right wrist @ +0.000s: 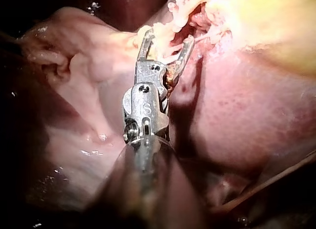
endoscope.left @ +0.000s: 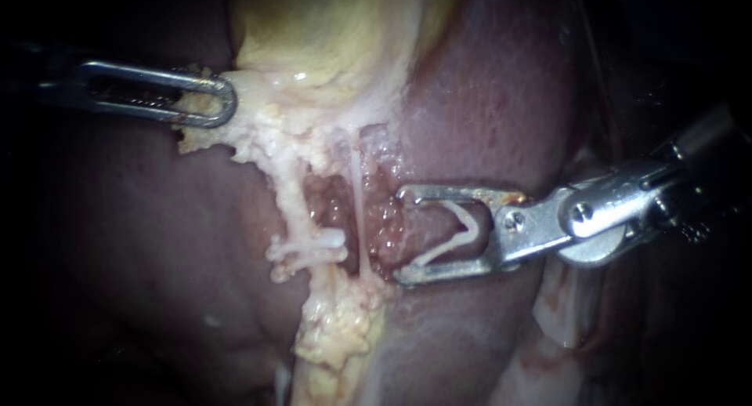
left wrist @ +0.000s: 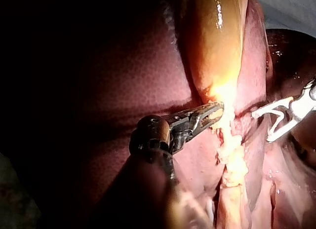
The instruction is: Clipping third clip left tube
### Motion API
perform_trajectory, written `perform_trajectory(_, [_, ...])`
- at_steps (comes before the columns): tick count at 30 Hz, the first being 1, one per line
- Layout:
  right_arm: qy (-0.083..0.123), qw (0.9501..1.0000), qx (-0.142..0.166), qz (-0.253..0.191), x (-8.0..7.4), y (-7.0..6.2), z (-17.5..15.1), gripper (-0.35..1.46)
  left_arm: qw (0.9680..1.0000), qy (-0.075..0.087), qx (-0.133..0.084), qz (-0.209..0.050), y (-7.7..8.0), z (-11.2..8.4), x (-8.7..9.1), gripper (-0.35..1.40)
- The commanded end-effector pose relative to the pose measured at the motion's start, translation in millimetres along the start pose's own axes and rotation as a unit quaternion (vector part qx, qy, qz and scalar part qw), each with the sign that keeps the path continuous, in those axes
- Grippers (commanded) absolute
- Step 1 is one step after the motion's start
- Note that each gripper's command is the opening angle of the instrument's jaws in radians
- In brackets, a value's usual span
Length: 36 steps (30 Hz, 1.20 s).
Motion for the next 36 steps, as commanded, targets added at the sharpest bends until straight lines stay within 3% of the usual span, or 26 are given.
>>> perform_trajectory(1, [0.004,1.0000,0.004,0.008,0.0,0.0,0.4,0.50,1.0000,0.000,0.001,0.000,0.0,0.0,0.0,-0.35])
perform_trajectory(5, [0.025,0.9990,0.010,0.034,-0.3,0.4,1.7,0.50,1.0000,0.001,0.001,0.000,0.0,0.0,0.0,-0.35])
perform_trajectory(14, [0.045,0.9959,0.022,0.075,-2.0,2.0,3.3,0.50,1.0000,0.000,0.001,0.000,0.0,0.1,-0.2,-0.35])
perform_trajectory(24, [0.050,0.9926,0.050,0.098,-4.4,3.1,5.0,0.48,1.0000,0.000,0.000,0.000,0.0,0.2,-0.2,-0.35])
perform_trajectory(36, [0.056,0.9913,0.059,0.104,-6.1,5.2,6.2,0.48,1.0000,-0.001,-0.001,-0.003,-0.1,0.3,-0.4,-0.35])
